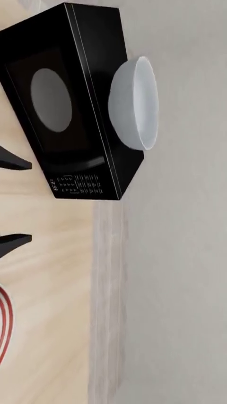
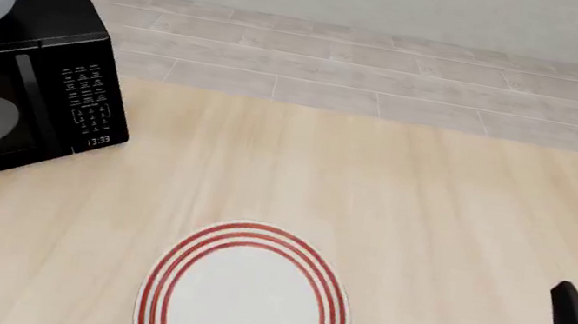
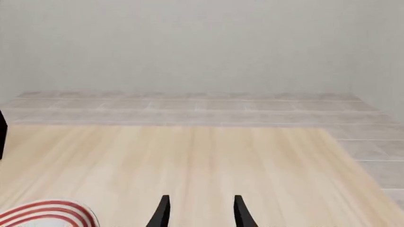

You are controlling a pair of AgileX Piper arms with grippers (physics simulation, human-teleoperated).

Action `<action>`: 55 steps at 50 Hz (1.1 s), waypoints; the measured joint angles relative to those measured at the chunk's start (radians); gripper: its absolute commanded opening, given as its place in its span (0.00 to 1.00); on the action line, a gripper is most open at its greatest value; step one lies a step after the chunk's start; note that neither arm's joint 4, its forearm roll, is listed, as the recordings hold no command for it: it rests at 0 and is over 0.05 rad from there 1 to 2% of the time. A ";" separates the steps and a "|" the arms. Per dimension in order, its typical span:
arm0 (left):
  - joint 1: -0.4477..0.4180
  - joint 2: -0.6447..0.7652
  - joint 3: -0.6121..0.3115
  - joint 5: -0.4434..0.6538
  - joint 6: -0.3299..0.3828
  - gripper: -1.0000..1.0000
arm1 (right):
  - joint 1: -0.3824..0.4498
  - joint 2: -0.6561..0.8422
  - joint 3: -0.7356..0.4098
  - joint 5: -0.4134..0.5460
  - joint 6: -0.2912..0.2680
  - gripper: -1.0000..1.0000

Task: Pick up the white bowl and put it on the plate.

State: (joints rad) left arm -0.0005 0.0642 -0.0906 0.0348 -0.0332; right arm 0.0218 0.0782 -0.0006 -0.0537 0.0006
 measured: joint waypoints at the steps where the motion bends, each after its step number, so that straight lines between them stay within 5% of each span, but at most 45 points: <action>1: -0.002 0.007 -0.011 0.003 -0.001 1.00 | 0.001 0.004 0.000 -0.002 0.001 1.00; 21: 0.026 0.165 -0.333 0.124 0.000 1.00 | 0.026 0.086 0.000 -0.059 0.001 1.00; 55: 0.189 0.525 -0.830 0.295 -0.163 1.00 | 0.079 0.085 0.001 -0.047 -0.003 1.00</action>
State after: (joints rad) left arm 0.1884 0.5888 -0.9204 0.3297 -0.1961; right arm 0.1005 0.1629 -0.0001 -0.1003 -0.0028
